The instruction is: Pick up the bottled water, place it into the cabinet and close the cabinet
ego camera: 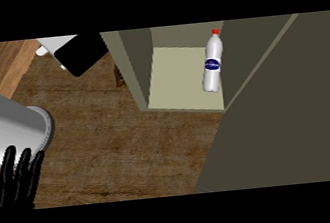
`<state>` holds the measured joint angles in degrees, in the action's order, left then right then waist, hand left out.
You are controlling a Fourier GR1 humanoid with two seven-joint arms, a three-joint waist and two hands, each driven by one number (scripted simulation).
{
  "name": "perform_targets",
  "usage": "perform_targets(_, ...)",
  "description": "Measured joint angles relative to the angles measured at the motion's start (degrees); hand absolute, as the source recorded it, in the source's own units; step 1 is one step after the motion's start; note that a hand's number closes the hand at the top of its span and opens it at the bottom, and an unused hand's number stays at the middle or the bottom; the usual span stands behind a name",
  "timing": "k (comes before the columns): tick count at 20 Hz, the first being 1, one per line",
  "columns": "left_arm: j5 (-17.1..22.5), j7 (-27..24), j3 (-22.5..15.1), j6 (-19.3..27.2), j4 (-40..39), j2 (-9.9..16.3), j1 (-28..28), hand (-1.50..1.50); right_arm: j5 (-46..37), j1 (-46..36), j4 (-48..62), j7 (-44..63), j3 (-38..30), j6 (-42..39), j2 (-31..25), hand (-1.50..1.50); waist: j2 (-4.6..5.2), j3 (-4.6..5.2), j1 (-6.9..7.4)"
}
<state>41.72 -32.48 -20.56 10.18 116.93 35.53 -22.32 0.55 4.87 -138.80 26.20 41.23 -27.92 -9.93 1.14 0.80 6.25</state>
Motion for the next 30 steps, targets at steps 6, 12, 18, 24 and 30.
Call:
perform_targets(6, 0.08, -0.31, 0.23, -1.92, 0.4, 0.7, 0.71, -1.5, 12.08, 1.33, 3.45, 2.64, -0.18, -2.39, 0.98, 1.5, 1.37, 0.07, 2.77)
perform_targets(12, 0.54, -0.24, 0.85, -3.25, 0.39, 1.53, 0.48, -1.5, 21.52, 2.69, 5.99, 4.59, -0.41, -1.55, 1.6, 1.5, 1.31, 0.04, 2.96)
perform_targets(18, 1.11, -0.47, 2.1, -3.25, -0.25, 1.72, -0.35, -1.5, 22.26, 4.85, 6.53, 2.01, -4.66, 3.36, 2.63, 1.5, 0.87, -0.01, 0.74)
perform_targets(24, 1.54, -0.59, 2.36, -3.7, -0.07, 1.73, -0.99, -1.5, 23.35, 2.52, 10.8, -1.07, -14.28, 10.14, 4.09, 1.5, 1.05, -0.2, 0.55)
perform_targets(30, 1.76, -0.57, 2.13, -5.16, -0.62, 1.92, -0.83, -1.5, 21.94, -10.09, 22.95, -2.28, -19.35, 23.75, 8.26, 1.5, 1.1, -0.34, 1.88)
